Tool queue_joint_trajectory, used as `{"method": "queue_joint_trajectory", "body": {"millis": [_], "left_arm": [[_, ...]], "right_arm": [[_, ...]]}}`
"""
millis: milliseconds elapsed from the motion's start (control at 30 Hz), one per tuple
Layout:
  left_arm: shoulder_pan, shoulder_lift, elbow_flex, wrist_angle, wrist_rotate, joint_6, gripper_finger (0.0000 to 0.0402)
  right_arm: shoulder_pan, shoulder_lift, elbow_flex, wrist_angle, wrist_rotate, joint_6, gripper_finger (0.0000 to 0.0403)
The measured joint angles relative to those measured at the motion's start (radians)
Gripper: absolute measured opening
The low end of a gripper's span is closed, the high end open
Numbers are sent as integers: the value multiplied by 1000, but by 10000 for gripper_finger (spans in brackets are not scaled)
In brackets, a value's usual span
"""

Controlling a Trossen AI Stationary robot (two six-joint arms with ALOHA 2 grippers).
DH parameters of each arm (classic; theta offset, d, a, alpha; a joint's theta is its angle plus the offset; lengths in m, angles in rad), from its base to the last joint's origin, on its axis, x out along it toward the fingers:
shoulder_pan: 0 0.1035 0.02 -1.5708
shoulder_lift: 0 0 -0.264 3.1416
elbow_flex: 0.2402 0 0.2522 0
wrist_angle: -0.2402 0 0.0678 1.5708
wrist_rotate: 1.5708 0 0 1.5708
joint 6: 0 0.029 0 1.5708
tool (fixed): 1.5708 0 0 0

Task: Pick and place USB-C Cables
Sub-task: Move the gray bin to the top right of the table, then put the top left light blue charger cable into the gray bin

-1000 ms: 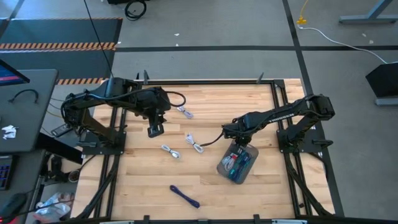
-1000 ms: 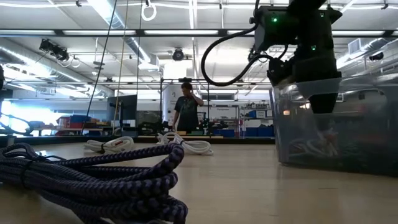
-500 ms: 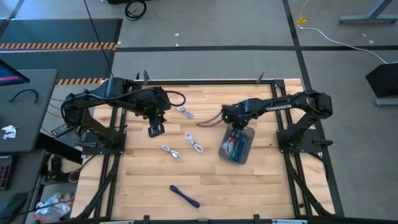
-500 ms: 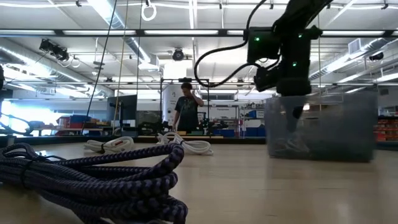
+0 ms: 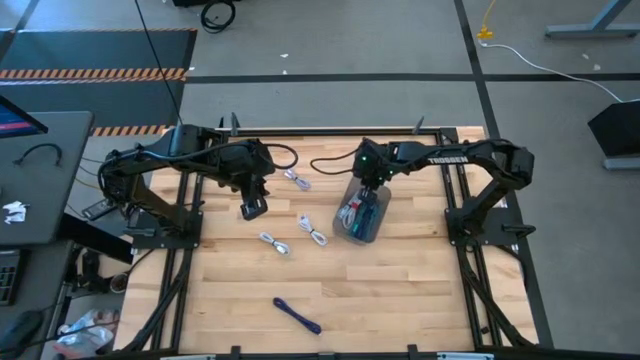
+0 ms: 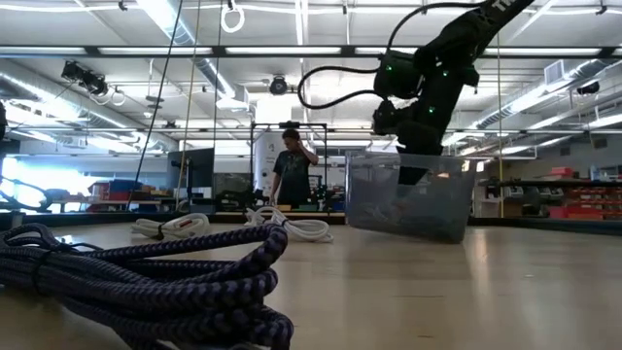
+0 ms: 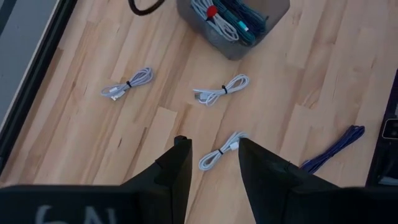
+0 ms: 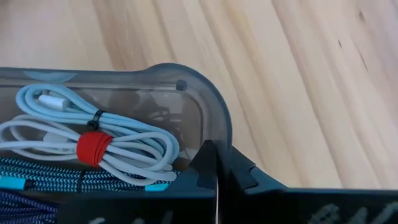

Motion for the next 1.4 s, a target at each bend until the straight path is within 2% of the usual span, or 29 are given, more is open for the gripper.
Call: {"method": "queue_joint_trajectory", "body": {"millis": [333,600,833,967,1167,1400], "left_arm": [[0,0,0,1,0,-1,137],[0,0,0,1,0,-1,137],[0,0,0,0,0,1,137],[0,0,0,-2,-42,1,137],[24,0,0,-52,-211,50,137],[106,6,-1,-6,-171,224,137]], "right_arm": [[-28,0,0,-43,-32,-3,2],[-27,0,0,-41,-51,-3,62],[-23,-1,26,-19,-51,43,86],[-4,-3,132,-18,-55,46,88],[25,-3,370,-83,-59,44,87],[67,-4,707,-141,-112,-13,87]]}}
